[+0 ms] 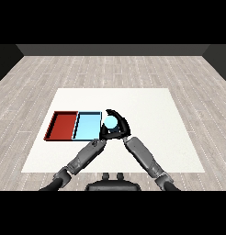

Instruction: Pick the blue can and put it in the blue box

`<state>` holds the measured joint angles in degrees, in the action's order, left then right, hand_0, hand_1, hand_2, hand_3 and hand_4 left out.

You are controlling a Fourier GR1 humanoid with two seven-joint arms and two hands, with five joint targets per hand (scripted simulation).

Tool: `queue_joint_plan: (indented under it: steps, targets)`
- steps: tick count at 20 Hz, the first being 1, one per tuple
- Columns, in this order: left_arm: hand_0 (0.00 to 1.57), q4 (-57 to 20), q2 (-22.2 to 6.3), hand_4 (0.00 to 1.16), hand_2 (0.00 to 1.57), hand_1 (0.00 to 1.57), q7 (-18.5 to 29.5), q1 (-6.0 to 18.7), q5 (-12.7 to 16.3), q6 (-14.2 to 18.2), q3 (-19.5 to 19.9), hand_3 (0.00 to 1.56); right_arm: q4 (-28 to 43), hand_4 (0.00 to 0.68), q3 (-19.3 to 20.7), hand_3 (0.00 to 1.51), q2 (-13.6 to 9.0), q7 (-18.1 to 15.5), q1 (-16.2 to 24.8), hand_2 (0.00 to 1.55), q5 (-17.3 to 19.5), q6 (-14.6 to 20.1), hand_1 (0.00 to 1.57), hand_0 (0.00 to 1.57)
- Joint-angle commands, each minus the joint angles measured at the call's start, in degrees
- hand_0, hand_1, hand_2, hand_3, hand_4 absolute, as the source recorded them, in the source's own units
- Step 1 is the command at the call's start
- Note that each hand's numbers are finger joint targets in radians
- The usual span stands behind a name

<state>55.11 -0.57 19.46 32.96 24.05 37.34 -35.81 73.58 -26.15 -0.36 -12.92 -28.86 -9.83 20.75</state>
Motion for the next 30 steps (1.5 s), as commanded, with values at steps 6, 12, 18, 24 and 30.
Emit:
queue_joint_plan:
  steps: [6,12,18,24,30]
  targets:
    - [1.57,-1.1,0.5,1.15,1.57,1.57,2.5,-2.2,-2.3,-4.0,5.3,1.49,0.6,0.000,3.7,0.00,-0.1,0.8,1.4,0.00,2.4,0.1,0.00,0.00]
    - [1.57,-3.0,0.6,1.14,1.57,1.57,3.7,-1.7,1.3,-2.1,4.9,1.49,8.3,0.000,11.9,0.00,-1.5,2.4,2.7,0.00,-6.7,-4.5,0.00,0.00]
    - [1.57,-0.3,-1.6,1.14,1.57,1.57,2.1,-2.2,-1.7,-0.3,7.9,1.48,17.8,0.000,17.4,0.00,-5.5,0.4,8.8,0.00,-10.1,-7.6,0.00,0.00]
    - [1.57,-0.6,-7.8,1.15,1.56,1.57,0.4,-0.5,-3.8,-0.4,12.2,1.48,24.7,0.000,22.4,0.00,-8.3,0.4,14.9,0.00,-13.3,-9.4,0.00,0.00]
    - [1.57,-14.2,-10.3,1.13,1.57,1.57,-0.2,6.7,-3.2,-5.8,19.8,1.48,22.8,0.000,25.8,0.00,-9.0,-0.8,17.5,0.00,-15.2,-12.1,0.00,0.00]
